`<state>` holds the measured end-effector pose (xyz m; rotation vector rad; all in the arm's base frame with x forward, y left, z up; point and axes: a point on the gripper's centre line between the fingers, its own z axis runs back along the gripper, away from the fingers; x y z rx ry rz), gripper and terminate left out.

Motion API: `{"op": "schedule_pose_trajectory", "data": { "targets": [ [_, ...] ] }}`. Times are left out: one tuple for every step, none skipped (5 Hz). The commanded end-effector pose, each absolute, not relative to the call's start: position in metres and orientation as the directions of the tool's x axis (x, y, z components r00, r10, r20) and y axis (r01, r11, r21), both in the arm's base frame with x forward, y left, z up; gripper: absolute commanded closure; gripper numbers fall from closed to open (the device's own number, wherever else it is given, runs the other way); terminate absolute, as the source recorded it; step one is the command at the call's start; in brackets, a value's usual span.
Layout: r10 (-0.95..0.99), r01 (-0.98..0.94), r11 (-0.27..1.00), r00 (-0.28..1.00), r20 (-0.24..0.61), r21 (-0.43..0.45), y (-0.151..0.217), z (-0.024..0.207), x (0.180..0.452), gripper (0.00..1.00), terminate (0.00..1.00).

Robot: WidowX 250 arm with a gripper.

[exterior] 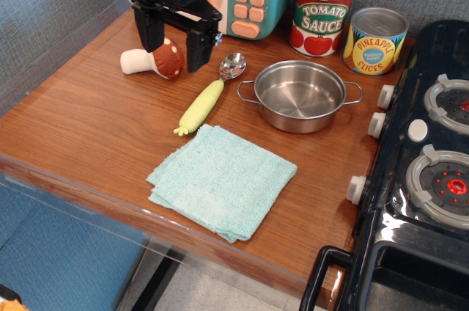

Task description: Move the yellow spoon to the other side of the mushroom, along the edge of the space.

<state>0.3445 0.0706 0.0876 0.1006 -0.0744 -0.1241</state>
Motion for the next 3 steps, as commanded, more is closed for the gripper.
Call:
{"op": "schedule_pose_trajectory", "data": {
  "targets": [
    [-0.021,0.019,0.996,1.0,0.02,0.085,0.056,0.047,0.357,0.0,0.0],
    [0.05,-0.051,0.998,0.998,0.029,0.048,0.046,0.033,0.37,0.0,0.0],
    [0.073,-0.074,0.997,0.997,0.021,0.036,0.041,0.019,0.377,0.0,0.0]
  ]
}}
